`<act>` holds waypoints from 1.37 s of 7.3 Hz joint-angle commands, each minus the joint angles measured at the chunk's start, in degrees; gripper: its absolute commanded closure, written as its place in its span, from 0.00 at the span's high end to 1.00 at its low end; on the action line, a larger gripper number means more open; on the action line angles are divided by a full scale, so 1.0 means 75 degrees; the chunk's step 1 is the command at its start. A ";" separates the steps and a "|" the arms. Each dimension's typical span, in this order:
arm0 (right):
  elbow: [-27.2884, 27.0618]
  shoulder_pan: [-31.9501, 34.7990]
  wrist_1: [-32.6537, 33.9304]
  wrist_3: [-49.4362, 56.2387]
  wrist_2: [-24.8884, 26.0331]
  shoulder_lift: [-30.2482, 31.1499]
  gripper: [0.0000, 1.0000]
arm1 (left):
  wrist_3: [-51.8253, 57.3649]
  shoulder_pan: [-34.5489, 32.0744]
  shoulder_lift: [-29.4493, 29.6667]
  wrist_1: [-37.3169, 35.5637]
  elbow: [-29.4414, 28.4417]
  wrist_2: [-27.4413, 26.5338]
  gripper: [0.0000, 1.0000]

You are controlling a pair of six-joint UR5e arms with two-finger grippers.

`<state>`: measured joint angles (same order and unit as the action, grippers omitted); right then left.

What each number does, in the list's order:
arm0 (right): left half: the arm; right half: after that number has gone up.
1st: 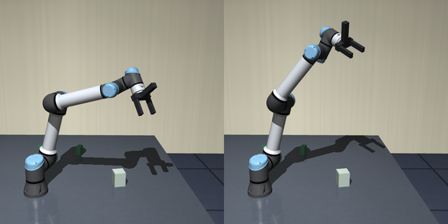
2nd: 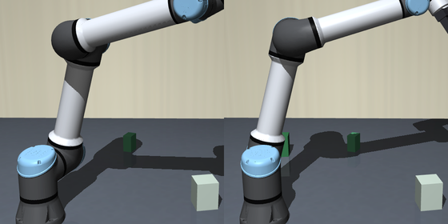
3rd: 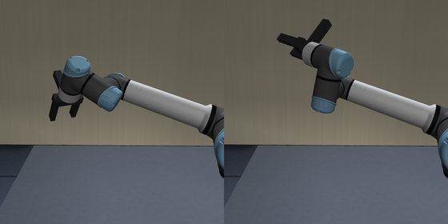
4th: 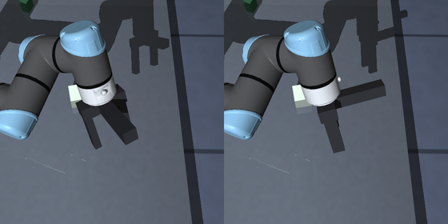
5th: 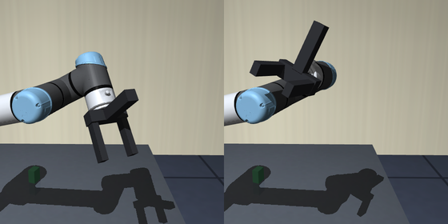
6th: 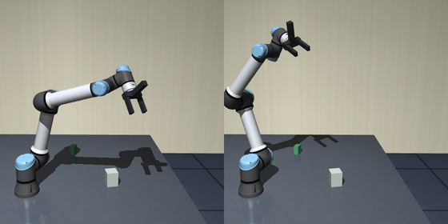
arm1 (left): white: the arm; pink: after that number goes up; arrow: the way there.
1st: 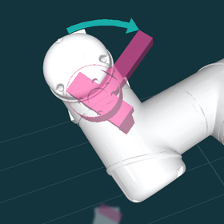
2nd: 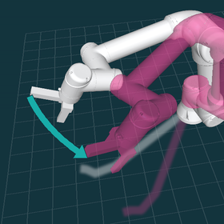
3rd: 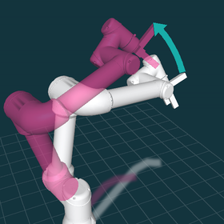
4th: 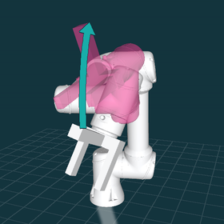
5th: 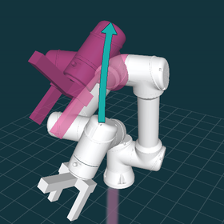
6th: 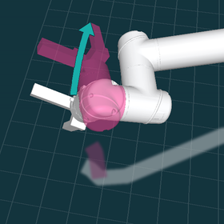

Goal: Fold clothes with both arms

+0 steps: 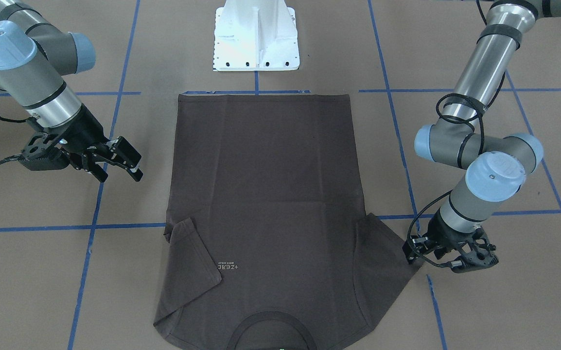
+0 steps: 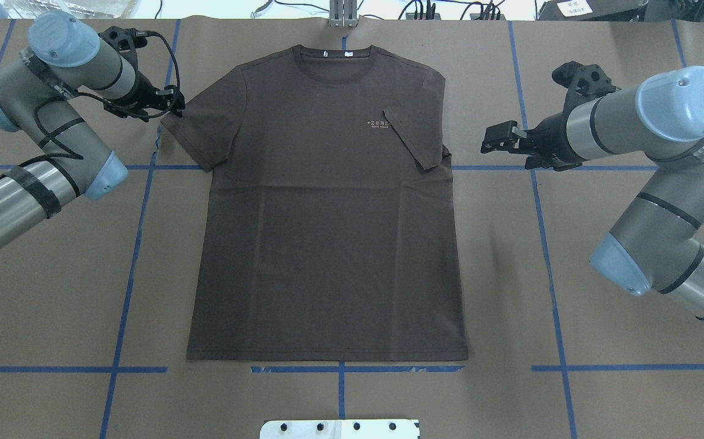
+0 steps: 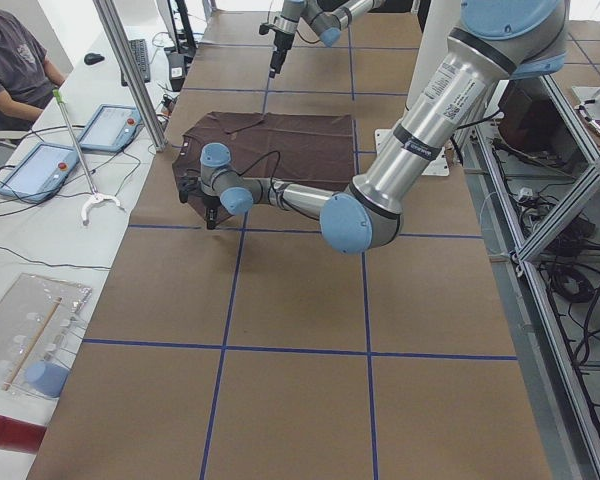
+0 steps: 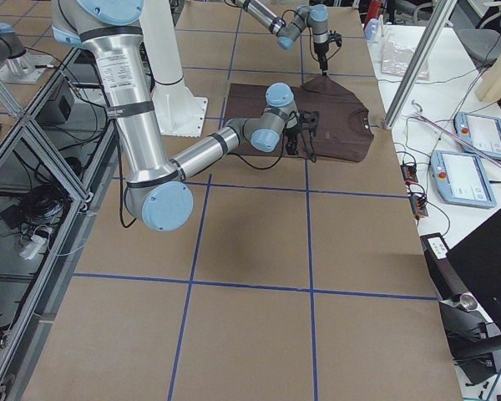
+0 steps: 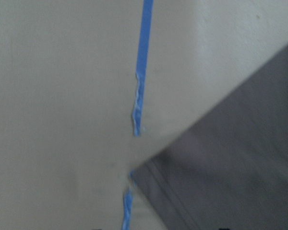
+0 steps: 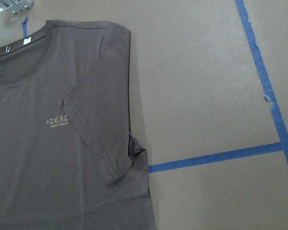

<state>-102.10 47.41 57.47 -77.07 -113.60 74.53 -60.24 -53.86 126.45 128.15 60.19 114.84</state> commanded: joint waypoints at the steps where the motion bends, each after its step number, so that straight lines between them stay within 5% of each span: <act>1: 0.0020 -0.0017 0.0025 -0.0002 0.0007 -0.0035 1.00 | 0.0005 0.0009 0.0073 0.0070 -0.0173 -0.0019 0.64; 6: 0.0020 -0.0017 0.0037 0.0010 -0.0052 -0.0058 1.00 | 0.0005 0.0045 0.0226 0.0140 -0.0431 -0.0019 0.37; 7: 0.0020 -0.0017 0.0025 0.0010 -0.0052 -0.0058 1.00 | 0.0005 0.0056 0.0226 0.0128 -0.0443 -0.0019 0.13; 8: 0.0020 -0.0017 0.0025 0.0010 -0.0052 -0.0070 1.00 | 0.0005 0.0045 0.0237 0.0128 -0.0432 -0.0007 0.00; 10: 0.0032 -0.0017 0.0025 0.0010 -0.0052 -0.0070 1.00 | -0.0030 0.0045 0.0575 0.0024 -0.0408 0.0086 0.00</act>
<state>-101.94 47.29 57.66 -76.99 -113.99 74.05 -60.34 -53.51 129.15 128.90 56.99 115.01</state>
